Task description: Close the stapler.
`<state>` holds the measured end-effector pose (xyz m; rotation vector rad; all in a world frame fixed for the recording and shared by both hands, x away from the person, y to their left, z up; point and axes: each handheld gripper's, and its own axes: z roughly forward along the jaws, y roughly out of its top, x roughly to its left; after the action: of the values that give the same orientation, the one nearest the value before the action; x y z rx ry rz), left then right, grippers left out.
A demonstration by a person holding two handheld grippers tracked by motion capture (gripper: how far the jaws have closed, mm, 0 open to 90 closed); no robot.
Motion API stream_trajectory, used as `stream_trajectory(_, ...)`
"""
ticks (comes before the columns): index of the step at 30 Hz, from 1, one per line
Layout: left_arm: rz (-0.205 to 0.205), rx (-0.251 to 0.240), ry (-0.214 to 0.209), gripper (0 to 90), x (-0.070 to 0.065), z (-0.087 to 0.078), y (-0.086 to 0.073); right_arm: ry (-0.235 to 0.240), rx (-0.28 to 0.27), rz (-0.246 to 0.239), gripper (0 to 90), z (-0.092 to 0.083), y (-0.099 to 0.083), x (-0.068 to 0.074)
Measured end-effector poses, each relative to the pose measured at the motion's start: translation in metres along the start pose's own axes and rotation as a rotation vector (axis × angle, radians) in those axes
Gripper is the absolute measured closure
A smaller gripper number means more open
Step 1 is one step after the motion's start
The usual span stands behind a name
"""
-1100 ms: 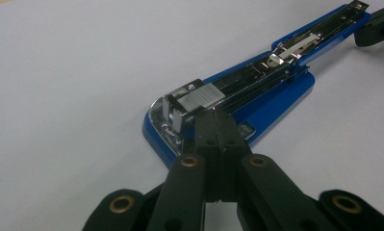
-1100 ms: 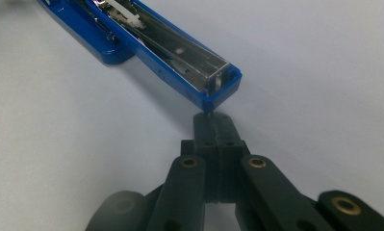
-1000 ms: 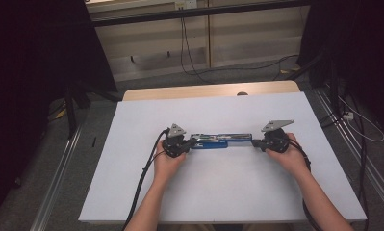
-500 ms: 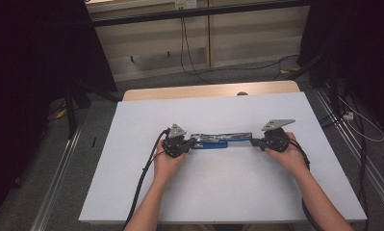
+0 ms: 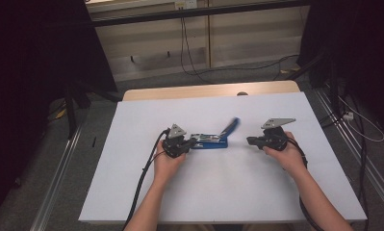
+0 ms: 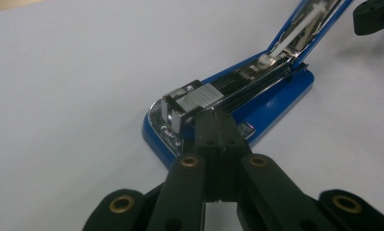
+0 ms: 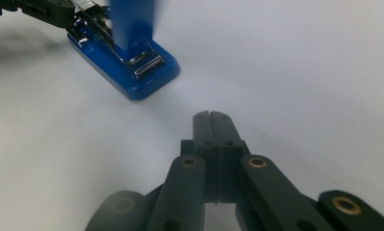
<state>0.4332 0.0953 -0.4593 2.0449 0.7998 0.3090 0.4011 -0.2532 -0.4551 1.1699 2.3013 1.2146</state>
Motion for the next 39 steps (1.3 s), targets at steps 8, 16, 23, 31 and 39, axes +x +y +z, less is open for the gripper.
stream_trajectory(8, -0.031, -0.003, -0.02, 90.0, 0.0, -0.004, -0.001, 0.012, 0.005, -0.01, 90.0, 0.002, 0.0, 0.002)
stream_trajectory(16, -0.049, -0.027, -0.045, 86.2, 0.002, -0.012, 0.0, 0.031, -0.02, 0.013, 88.9, 0.001, 0.0, 0.003)
stream_trajectory(23, -0.081, -0.045, -0.046, 63.2, 0.001, -0.026, 0.005, 0.03, -0.04, 0.034, 71.8, 0.001, -0.002, 0.008)
stream_trajectory(31, -0.089, -0.066, -0.044, 38.5, 0.0, -0.037, 0.007, 0.006, -0.068, 0.048, 45.8, -0.005, -0.005, 0.012)
stream_trajectory(39, -0.092, -0.049, -0.036, 25.0, -0.001, -0.049, 0.004, -0.026, -0.1, 0.058, 28.9, -0.019, -0.011, 0.019)
